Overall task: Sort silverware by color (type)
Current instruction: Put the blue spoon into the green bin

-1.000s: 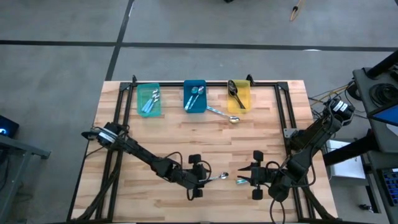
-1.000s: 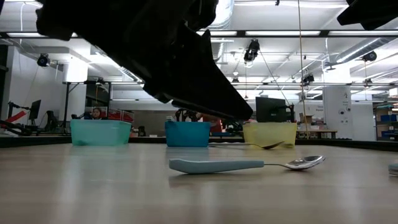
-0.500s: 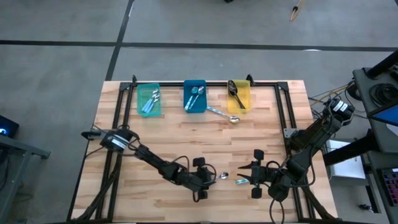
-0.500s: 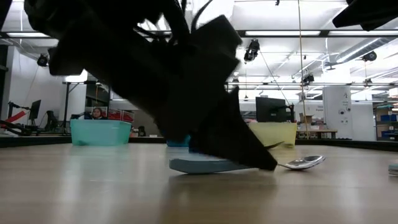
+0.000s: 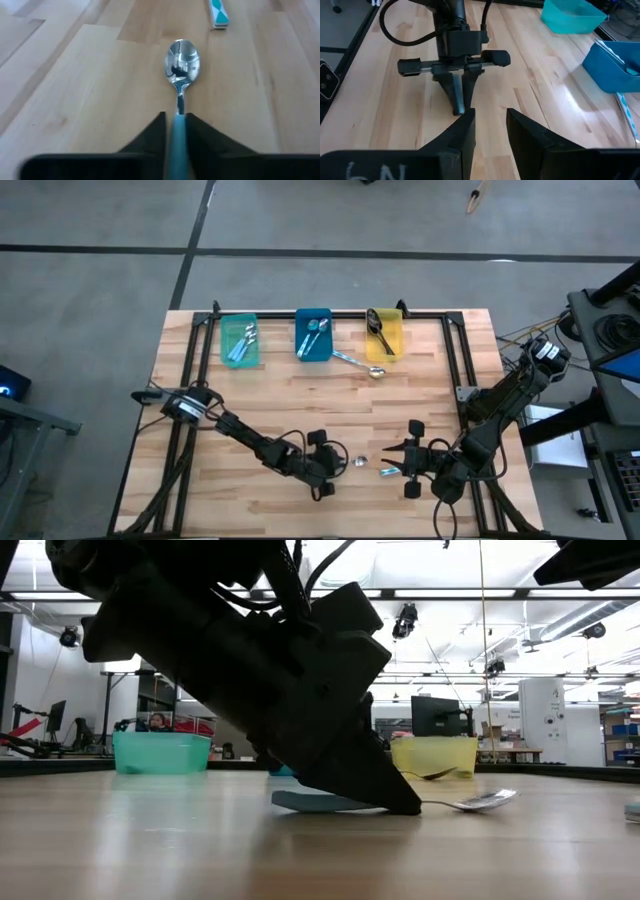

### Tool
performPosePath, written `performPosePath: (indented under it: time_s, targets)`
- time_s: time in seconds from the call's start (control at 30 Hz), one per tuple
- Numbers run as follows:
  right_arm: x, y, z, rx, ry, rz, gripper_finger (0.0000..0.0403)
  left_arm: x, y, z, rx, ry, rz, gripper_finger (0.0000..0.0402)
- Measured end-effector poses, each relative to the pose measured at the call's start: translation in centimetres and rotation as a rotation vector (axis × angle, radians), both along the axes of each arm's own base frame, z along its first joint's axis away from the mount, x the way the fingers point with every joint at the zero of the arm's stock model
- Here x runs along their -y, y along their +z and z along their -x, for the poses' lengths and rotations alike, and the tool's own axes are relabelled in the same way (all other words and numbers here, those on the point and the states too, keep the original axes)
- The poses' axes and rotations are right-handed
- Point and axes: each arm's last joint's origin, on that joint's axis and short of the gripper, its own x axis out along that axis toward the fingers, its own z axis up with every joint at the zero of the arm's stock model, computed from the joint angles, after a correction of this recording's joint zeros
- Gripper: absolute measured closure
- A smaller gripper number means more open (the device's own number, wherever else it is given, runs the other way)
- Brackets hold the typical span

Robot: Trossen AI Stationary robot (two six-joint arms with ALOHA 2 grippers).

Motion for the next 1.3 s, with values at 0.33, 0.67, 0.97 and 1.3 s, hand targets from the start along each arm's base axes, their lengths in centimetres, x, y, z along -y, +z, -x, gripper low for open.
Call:
performPosePath:
  time_s: [0.33, 0.67, 0.97, 1.3]
  targets:
    - [0.0, 0.0, 0.0, 0.0, 0.0, 0.0, 0.0303, -0.1, 0.6, 0.2, 0.011, 0.038, 0.03, 0.0384]
    - [0.0, 0.0, 0.0, 0.001, -0.001, 0.002, 0.0303, -0.7, 3.1, 0.8, -0.009, 0.061, -0.038, 0.0385]
    - [0.3, 0.1, -0.1, 0.05, -0.067, 0.037, 0.0303, -1.8, 7.0, 2.1, -0.026, 0.109, -0.099, 0.0385]
    - [3.0, 0.0, -2.6, 0.003, -0.137, 0.036, 0.0303, -5.7, 12.6, 5.9, -0.092, 0.257, -0.223, 0.0385]
